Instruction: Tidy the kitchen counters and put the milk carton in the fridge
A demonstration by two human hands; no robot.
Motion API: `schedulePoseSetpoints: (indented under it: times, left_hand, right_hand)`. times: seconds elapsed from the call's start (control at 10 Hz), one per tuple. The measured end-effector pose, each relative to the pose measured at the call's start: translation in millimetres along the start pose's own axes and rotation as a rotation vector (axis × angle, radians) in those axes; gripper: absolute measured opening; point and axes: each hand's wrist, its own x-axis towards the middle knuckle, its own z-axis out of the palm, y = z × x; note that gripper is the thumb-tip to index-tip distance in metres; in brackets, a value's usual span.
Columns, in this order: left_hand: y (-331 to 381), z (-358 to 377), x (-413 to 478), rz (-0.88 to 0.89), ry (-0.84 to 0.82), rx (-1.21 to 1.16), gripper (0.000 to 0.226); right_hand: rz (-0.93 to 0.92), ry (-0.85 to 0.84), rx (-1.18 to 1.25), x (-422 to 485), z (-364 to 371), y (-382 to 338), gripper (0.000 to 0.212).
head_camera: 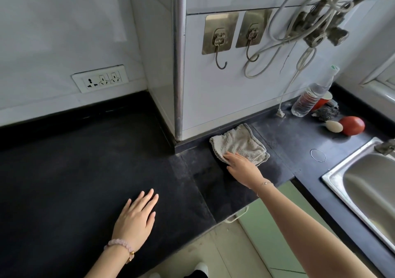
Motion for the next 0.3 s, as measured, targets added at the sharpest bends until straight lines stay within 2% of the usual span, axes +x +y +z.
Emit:
schedulePoseSetpoints:
  times: [0.1, 0.3]
  left_hand:
    - [1, -5, -2, 0.021, -0.050, -0.005, 0.049]
    - [0, 1, -3, 0.063, -0.077, -0.012, 0.049]
  right_hand:
    - [0.048, 0.002, 0.040, -11, -9, -4, 0.047]
    - [0.148, 0.231, 0.262, -52, -6, -6, 0.028]
